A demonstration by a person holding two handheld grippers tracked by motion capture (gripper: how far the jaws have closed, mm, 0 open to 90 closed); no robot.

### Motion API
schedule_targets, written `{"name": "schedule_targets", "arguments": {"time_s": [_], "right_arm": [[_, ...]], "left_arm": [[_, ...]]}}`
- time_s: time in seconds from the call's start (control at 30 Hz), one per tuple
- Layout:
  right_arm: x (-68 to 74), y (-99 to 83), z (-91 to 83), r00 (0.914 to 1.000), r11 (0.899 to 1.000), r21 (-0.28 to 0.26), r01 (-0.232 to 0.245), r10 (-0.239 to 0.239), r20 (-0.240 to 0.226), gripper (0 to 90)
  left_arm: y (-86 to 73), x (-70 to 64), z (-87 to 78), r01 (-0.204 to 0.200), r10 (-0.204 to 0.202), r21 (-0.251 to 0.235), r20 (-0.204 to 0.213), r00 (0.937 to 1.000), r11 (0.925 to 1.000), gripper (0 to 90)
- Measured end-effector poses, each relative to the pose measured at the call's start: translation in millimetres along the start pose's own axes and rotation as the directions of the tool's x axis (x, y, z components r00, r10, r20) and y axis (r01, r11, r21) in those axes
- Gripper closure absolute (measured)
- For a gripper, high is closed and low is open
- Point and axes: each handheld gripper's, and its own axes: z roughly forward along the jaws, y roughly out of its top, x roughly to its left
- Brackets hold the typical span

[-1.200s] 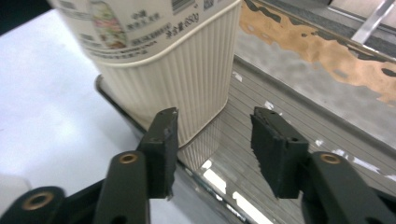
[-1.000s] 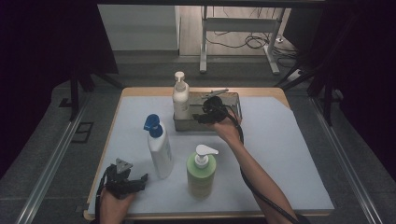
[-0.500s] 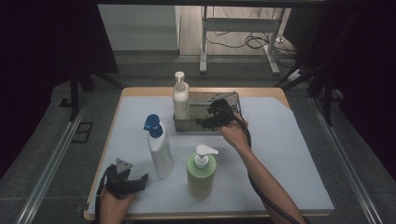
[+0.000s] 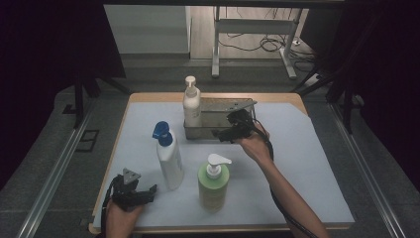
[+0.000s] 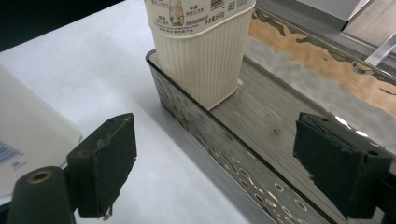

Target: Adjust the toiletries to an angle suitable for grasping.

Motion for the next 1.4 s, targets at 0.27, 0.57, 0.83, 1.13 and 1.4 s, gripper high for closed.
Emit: {"name": "schedule_targets", "arguments": {"time_s": [0.27, 0.57, 0.83, 1.13, 1.4], "right_arm": [[2.5, -7.4, -9.7, 0.9993, 0.999, -0.019, 0.036, -0.036, -0.01, 2.2], [0.0, -19.4, -22.3, 0.9994, 0.999, -0.022, 0.034, -0.034, -0.011, 0.0], [-0.3, -31.7, -35.0, 0.9994, 1.0, 0.01, 0.026, -0.026, -0.022, 0.0], [4.6, -46.9, -52.6, 0.9988, 1.0, 0.0, 0.022, -0.022, -0.044, 0.0], [6.0, -63.4, -67.9, 0.9989, 1.0, -0.002, 0.015, -0.015, -0.045, 0.0]], "left_arm": [[0.0, 0.0, 0.0, 0.0, 0.0, 0.0, 0.0, 1.0, 1.0, 12.1], [0.0, -0.1, 0.0, 0.0, 0.0, 0.0, 0.0, 1.0, 1.0, 12.1], [0.0, 0.0, 0.0, 0.0, 0.0, 0.0, 0.0, 1.0, 1.0, 12.1], [-0.1, -0.1, 0.0, 0.0, 0.0, 0.0, -0.001, 1.0, 1.0, 12.1], [0.0, -0.1, 0.0, 0.0, 0.0, 0.0, 0.0, 1.0, 1.0, 12.1]]}}
